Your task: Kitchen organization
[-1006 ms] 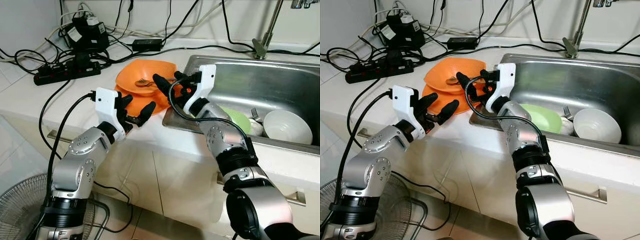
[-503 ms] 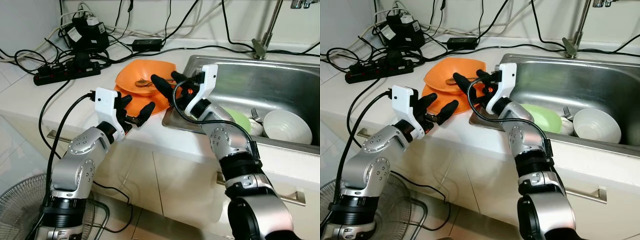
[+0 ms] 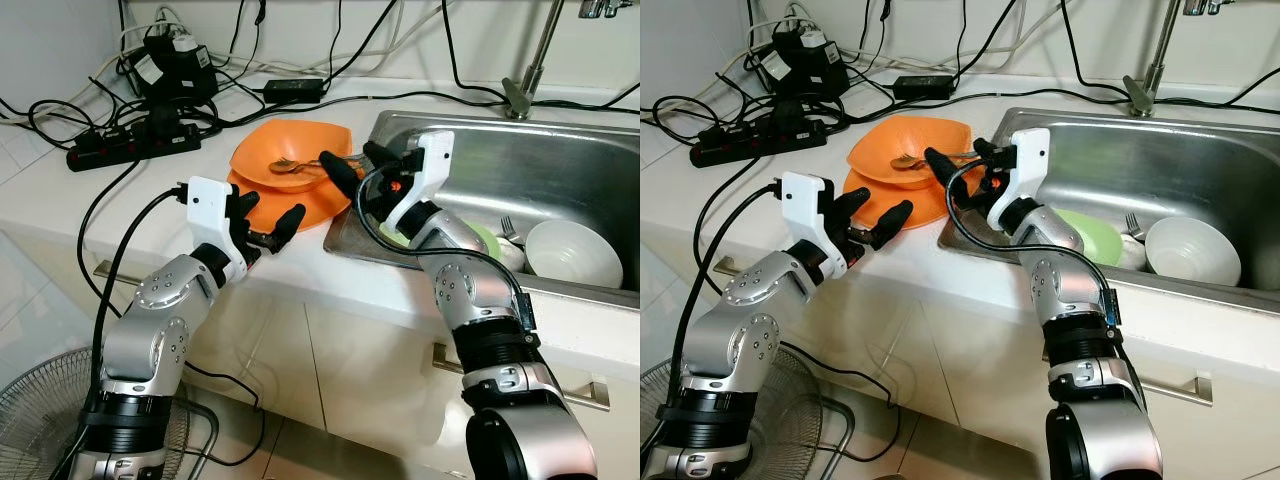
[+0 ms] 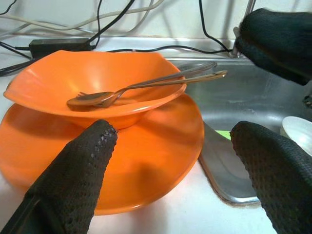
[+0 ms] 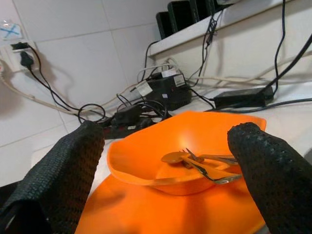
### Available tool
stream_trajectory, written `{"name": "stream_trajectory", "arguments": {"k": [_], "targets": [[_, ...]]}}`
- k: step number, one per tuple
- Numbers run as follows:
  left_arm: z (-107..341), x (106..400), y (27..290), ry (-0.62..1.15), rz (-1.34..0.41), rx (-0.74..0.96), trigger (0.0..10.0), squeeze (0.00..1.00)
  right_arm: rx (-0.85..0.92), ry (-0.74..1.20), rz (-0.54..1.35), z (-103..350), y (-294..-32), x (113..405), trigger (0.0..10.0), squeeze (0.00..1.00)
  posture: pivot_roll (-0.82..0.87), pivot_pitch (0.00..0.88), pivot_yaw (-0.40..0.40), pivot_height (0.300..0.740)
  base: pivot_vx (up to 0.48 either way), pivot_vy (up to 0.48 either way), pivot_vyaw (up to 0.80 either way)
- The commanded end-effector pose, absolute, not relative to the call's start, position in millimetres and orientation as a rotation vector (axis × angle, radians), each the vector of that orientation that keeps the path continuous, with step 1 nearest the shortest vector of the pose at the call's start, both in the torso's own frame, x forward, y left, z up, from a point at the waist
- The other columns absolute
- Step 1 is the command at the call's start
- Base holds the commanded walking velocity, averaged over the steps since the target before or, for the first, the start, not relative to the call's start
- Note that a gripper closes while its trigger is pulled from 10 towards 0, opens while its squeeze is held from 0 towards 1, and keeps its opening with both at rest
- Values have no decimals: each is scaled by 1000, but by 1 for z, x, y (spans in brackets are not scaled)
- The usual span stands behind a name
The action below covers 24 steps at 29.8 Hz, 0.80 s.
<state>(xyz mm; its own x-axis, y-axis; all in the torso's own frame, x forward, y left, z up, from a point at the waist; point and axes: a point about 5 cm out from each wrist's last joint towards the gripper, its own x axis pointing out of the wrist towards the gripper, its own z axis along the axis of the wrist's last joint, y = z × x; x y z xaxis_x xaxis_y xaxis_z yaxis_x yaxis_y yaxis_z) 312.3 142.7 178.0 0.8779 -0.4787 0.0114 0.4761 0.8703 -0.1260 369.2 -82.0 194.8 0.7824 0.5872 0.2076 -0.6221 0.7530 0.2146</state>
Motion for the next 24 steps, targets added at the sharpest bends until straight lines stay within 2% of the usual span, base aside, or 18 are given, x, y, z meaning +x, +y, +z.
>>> {"name": "stream_trajectory", "arguments": {"k": [1, 13, 24], "targets": [[184, 315, 145, 1, -489, -114, 10000, 0, 276, -128, 659, 196, -77, 371, 10000, 1000, -18, 0, 110, 740, 0, 0, 0], [184, 310, 147, 3, -483, -114, 10000, 0, 265, -54, 576, 182, -69, 387, 10000, 1000, 16, 5, 98, 740, 0, 0, 0], [182, 305, 150, 15, -477, -114, 10000, 0, 286, -31, 588, 178, -63, 388, 10000, 1000, 23, 22, 100, 740, 0, 0, 0]]}}
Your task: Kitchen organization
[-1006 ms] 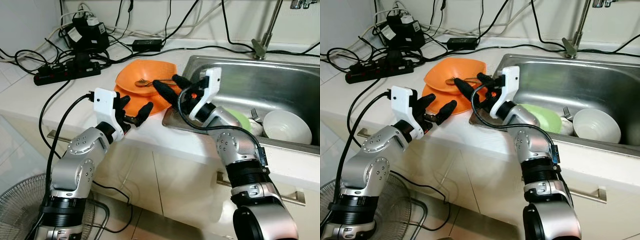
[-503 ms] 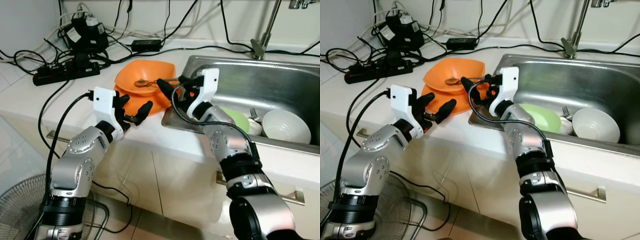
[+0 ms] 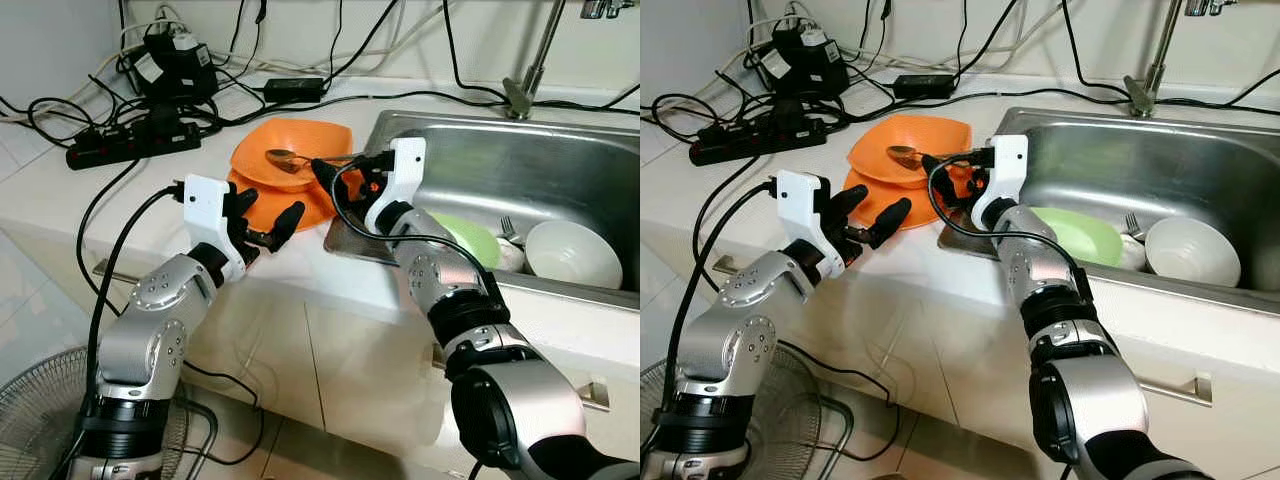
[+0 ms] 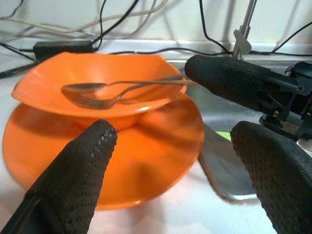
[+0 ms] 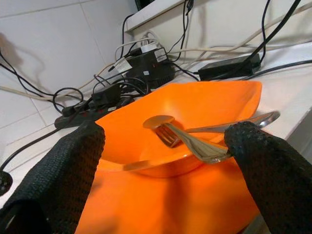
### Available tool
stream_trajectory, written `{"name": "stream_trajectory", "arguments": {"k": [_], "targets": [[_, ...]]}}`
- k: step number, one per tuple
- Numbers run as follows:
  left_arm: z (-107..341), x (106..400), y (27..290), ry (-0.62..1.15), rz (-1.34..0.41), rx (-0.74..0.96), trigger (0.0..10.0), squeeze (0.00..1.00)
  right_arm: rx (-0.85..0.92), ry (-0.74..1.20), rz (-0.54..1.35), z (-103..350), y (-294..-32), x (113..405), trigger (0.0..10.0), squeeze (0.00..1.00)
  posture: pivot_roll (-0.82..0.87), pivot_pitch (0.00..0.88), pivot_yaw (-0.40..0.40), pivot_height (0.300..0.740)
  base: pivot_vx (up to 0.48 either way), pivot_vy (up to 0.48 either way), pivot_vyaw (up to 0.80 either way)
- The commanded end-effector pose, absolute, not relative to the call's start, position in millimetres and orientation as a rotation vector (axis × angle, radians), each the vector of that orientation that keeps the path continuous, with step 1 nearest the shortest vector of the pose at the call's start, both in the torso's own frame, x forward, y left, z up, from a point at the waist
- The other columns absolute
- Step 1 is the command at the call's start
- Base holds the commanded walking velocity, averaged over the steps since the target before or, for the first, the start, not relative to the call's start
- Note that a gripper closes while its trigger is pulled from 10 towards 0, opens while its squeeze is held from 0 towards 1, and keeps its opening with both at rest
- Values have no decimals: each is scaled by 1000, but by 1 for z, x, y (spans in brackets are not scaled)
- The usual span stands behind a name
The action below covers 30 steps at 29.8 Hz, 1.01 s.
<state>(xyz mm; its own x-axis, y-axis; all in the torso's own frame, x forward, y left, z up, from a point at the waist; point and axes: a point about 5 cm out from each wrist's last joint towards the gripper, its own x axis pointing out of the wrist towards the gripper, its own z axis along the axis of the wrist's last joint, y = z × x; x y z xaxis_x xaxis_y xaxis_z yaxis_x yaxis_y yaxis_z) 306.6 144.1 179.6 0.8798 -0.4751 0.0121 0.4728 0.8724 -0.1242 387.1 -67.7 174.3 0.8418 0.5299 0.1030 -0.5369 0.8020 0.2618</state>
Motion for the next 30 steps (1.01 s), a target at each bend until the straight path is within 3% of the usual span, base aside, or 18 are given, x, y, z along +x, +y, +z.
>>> {"name": "stream_trajectory", "arguments": {"k": [1, 9, 17, 30], "targets": [[182, 305, 150, 16, -477, -114, 10000, 0, 286, -32, 591, 177, -62, 388, 10000, 1000, 23, 22, 100, 740, 0, 0, 0], [182, 304, 149, 23, -480, -112, 10000, 0, 296, -49, 521, 179, -71, 393, 10000, 1000, 23, 30, 106, 740, 0, 0, 0], [181, 303, 150, 33, -483, -108, 10000, 0, 349, -53, 592, 176, -61, 388, 10000, 1000, 27, 29, 112, 740, 0, 0, 0], [182, 307, 148, 33, -496, -106, 10000, 0, 430, -126, 772, 181, -65, 373, 10000, 1000, 6, 14, 122, 740, 0, 0, 0]]}}
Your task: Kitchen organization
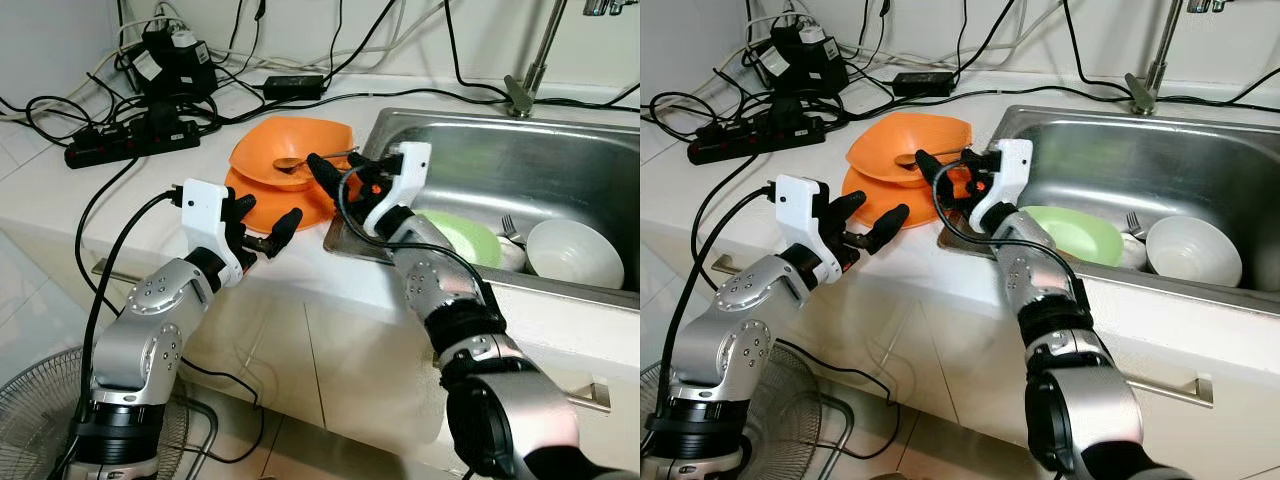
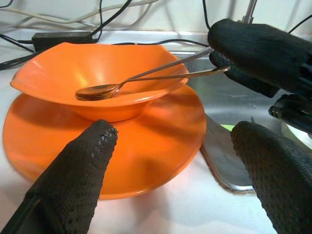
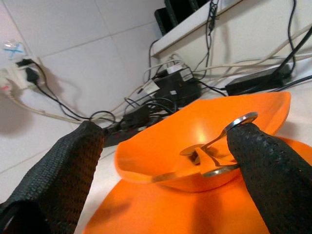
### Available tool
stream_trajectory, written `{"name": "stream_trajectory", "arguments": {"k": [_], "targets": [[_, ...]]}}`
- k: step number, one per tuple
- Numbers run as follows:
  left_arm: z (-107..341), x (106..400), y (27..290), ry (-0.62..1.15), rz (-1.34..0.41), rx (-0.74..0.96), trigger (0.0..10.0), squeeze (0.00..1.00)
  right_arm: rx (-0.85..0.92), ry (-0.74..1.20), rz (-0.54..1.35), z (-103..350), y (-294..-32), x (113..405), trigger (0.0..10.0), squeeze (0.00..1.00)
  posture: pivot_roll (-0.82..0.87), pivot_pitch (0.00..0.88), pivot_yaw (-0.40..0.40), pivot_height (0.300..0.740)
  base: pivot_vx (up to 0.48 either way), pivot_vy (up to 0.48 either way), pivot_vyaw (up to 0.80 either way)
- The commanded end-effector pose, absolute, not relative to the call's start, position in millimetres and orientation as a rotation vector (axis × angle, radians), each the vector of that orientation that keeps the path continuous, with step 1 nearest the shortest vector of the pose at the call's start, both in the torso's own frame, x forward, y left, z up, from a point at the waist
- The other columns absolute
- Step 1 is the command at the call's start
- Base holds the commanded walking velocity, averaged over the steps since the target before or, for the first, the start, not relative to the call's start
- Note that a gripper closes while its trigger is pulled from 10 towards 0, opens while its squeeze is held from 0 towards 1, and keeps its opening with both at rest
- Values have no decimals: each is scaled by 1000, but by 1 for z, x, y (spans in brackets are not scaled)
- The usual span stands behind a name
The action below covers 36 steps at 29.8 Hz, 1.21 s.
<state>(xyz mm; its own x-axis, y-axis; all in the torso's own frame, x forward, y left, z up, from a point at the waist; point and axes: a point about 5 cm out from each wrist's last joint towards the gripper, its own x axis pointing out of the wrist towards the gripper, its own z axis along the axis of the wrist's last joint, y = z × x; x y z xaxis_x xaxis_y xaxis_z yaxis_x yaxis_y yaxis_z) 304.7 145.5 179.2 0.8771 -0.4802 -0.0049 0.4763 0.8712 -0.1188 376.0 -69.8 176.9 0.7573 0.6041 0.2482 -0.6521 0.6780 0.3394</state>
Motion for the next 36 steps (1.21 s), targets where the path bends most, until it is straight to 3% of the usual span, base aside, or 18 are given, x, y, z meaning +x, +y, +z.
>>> {"name": "stream_trajectory", "arguments": {"k": [1, 9, 17, 18, 19, 28, 36], "targets": [[182, 307, 148, 33, -496, -106, 10000, 0, 430, -126, 772, 181, -65, 373, 10000, 1000, 6, 14, 122, 740, 0, 0, 0], [182, 309, 148, 31, -497, -102, 10000, 0, 414, -76, 993, 176, -62, 349, 10000, 1000, 5, 7, 121, 740, 0, 0, 0], [183, 311, 149, 26, -495, -101, 10000, 0, 391, -12, 1187, 172, -63, 322, 10000, 855, 0, 1, 124, 740, 0, 0, 0], [184, 312, 149, 22, -495, -101, 10000, 0, 378, -7, 1194, 171, -64, 319, 10000, 761, -2, 0, 125, 740, 0, 0, 0], [184, 312, 149, 21, -495, -101, 10000, 0, 373, -7, 1193, 171, -65, 318, 10000, 761, -2, 0, 125, 740, 0, 0, 0], [184, 312, 148, 19, -496, -102, 10000, 0, 332, -99, 866, 183, -91, 347, 10000, 729, -4, 0, 125, 740, 0, 0, 0], [185, 312, 147, 16, -502, -107, 10000, 0, 289, -116, 732, 180, -91, 364, 10000, 737, 5, 0, 124, 740, 0, 0, 0]]}}
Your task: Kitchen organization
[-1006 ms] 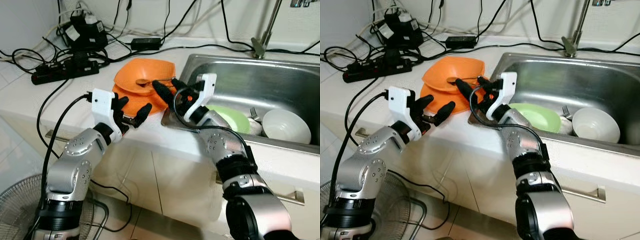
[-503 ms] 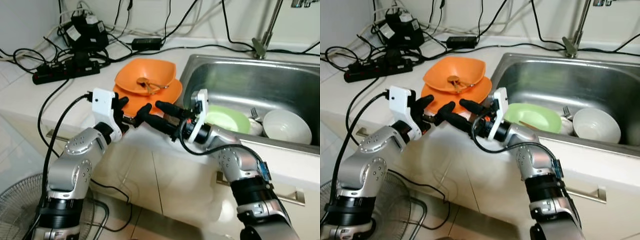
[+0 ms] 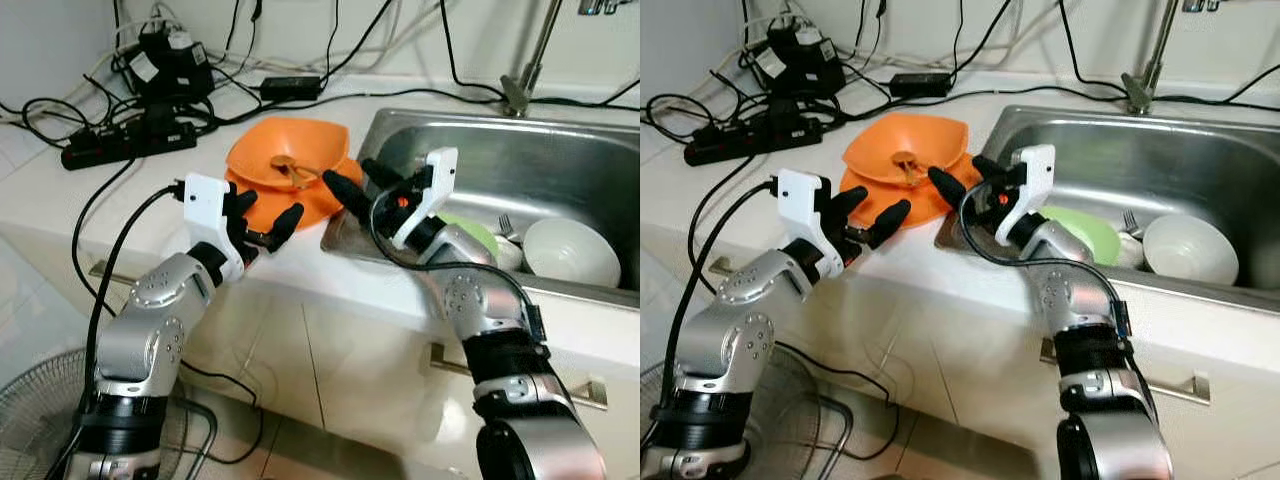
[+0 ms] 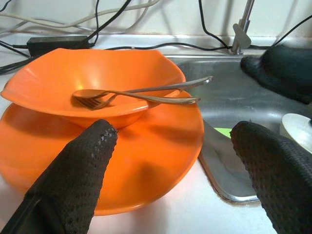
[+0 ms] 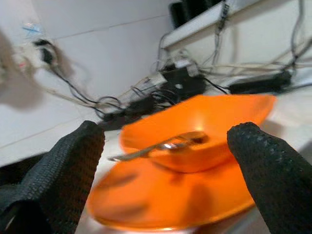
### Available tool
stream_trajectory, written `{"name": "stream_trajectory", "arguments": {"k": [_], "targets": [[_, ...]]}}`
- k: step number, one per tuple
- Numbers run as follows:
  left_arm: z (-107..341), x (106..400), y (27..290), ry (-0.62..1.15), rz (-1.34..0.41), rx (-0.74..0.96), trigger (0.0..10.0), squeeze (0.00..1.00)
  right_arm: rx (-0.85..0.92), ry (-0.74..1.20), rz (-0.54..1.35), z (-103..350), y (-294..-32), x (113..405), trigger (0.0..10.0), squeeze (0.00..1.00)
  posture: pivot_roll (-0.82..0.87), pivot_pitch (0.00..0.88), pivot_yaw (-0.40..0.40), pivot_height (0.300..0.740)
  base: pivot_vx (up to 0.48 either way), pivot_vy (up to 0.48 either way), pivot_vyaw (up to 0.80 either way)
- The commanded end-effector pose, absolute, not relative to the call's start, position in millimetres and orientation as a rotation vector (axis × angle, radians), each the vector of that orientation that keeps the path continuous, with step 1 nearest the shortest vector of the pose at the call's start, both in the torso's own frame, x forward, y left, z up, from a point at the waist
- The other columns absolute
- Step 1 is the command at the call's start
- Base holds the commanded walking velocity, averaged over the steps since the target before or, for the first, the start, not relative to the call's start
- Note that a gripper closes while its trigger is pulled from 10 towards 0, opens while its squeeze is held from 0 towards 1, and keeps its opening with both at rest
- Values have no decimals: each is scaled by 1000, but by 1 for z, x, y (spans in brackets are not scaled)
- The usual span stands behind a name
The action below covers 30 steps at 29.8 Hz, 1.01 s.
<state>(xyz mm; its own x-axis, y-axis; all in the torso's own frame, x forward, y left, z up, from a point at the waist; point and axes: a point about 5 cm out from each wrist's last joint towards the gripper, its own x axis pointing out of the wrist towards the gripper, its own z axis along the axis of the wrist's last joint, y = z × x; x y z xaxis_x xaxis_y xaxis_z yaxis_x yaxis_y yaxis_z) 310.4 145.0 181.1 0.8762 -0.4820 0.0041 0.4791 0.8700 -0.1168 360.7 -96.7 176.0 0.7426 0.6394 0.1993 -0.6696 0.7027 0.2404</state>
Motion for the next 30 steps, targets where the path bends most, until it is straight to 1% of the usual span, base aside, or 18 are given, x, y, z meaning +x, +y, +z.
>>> {"name": "stream_trajectory", "arguments": {"k": [1, 5, 7, 12, 13, 16, 18, 21, 30], "targets": [[185, 311, 146, 24, -517, -130, 10000, 0, 285, -112, 731, 179, -88, 365, 10000, 741, 11, 0, 123, 740, 0, 0, 0], [187, 301, 140, 42, -613, -197, 10000, 0, 271, -100, 729, 175, -78, 371, 10000, 737, 27, 1, 117, 740, 0, 0, 0], [190, 295, 138, 48, -645, -202, 10000, 0, 262, -90, 722, 174, -74, 374, 10000, 741, 38, 3, 112, 740, 0, 0, 0], [190, 289, 144, 48, -620, -171, 10000, 0, 260, -83, 721, 172, -67, 376, 10000, 745, 64, 10, 104, 740, 0, 0, 0], [185, 282, 154, 67, -582, -148, 10000, 0, 260, -82, 733, 172, -60, 377, 10000, 745, 89, 20, 96, 740, 0, 0, 0], [177, 274, 164, 105, -544, -143, 10000, 0, 266, -78, 750, 171, -51, 377, 10000, 749, 103, 27, 92, 740, 0, 0, 0], [176, 273, 165, 111, -541, -144, 10000, 0, 268, -78, 752, 171, -50, 377, 10000, 749, 103, 27, 92, 740, 0, 0, 0], [172, 263, 167, 137, -543, -151, 10000, 0, 283, -75, 775, 169, -43, 375, 10000, 745, 117, 35, 88, 740, 0, 0, 0], [171, 259, 166, 149, -547, -148, 10000, 0, 329, -93, 824, 167, -39, 372, 10000, 741, 114, 37, 94, 740, 0, 0, 0]]}}
